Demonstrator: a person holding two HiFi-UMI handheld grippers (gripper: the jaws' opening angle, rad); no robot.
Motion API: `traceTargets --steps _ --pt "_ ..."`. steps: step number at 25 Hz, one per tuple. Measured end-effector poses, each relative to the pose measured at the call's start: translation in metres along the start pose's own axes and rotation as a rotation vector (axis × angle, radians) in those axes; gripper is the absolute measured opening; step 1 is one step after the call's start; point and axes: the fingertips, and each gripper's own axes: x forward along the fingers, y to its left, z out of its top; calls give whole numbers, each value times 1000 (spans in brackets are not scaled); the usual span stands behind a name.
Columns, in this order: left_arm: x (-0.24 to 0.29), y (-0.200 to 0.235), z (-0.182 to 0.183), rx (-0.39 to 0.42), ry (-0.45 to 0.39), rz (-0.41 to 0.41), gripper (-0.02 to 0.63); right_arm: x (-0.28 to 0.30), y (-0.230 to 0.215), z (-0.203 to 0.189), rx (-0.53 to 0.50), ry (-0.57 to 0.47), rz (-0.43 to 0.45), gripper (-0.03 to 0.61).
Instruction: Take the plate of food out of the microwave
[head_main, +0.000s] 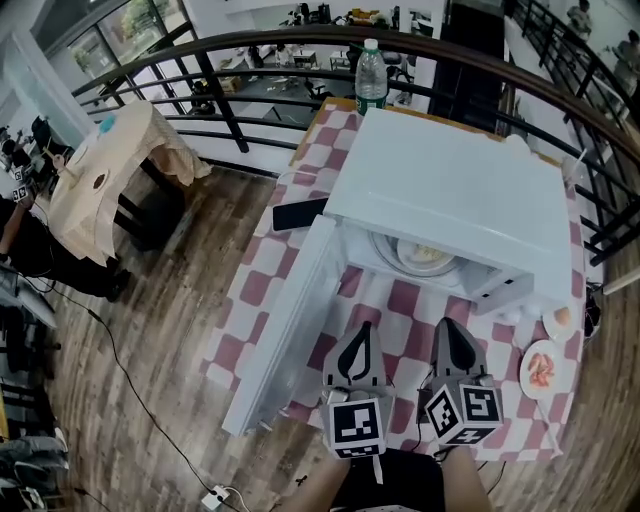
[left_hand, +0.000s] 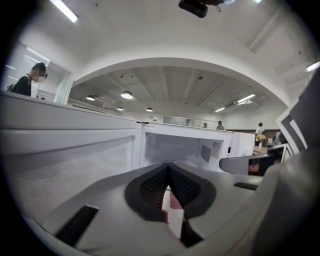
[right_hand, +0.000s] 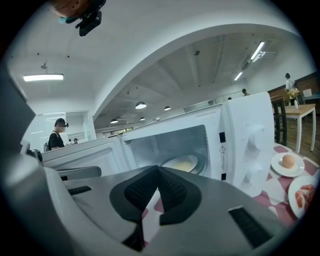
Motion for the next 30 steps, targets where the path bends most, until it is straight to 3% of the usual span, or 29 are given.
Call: traceTargets --steps 14,27,30 --pt "62 -16 -11 -26 56 45 34 36 -41 -9 88 57 34 25" --pt "98 -24 -33 -28 125 87 34 56 -66 -32 110 129 79 25" --pt "101 -22 -33 -60 134 94 34 58 -67 -36 114 142 86 25"
